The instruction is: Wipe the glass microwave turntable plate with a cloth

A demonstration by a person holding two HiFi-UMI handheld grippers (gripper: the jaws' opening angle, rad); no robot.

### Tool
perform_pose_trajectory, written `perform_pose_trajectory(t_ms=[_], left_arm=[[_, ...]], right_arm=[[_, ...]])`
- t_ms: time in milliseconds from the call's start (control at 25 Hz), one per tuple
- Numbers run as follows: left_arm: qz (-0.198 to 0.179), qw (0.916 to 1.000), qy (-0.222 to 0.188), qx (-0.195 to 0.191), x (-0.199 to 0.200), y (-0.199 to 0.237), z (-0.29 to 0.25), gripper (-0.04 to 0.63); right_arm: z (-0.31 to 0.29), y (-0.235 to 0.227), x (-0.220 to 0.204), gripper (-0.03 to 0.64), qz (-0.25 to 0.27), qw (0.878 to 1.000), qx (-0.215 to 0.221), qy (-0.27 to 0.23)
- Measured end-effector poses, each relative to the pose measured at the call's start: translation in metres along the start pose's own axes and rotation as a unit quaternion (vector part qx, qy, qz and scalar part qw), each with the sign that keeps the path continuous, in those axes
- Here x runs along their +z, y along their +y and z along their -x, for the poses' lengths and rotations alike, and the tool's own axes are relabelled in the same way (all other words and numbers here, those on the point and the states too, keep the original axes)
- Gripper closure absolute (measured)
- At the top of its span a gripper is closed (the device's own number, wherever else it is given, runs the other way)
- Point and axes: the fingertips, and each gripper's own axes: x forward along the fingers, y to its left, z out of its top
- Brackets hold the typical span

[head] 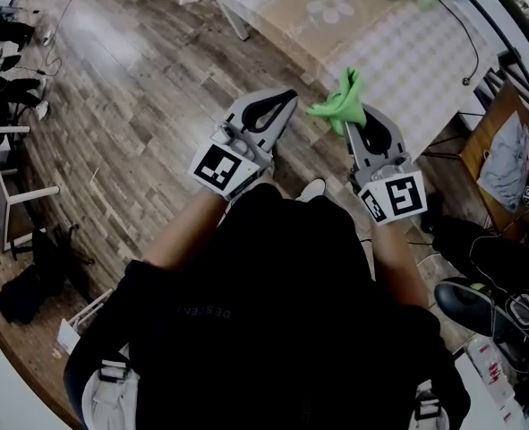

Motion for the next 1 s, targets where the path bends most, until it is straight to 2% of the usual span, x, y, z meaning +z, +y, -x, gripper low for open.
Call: perform_pose_trajectory(t_ms=[600, 1000], left_arm=[[0.001, 0.9981, -0.01, -0.061, -0.008, 0.131, -0.03, 0.574], [0.015, 0.994, -0.009, -0.107, -0.014, 0.185, -0.037, 0.574]], right_arm=[[-0.115, -0.034, -0.002, 0.557, 0.002, 0.996, -0.085, 0.025], [-0.161, -0.038, -0.005, 0.555, -0.005, 0.99, -0.137, 0.038]])
